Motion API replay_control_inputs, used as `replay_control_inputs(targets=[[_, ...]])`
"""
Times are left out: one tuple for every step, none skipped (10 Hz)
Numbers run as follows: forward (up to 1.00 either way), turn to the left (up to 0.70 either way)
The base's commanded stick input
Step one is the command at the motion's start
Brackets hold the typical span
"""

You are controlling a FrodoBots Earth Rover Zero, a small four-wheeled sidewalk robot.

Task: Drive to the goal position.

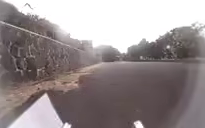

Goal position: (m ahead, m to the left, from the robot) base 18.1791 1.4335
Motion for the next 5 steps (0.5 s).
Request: replay_control_inputs(targets=[[1.00, -0.27], [1.00, -0.32], [1.00, -0.24], [1.00, -0.15], [1.00, -0.31]])
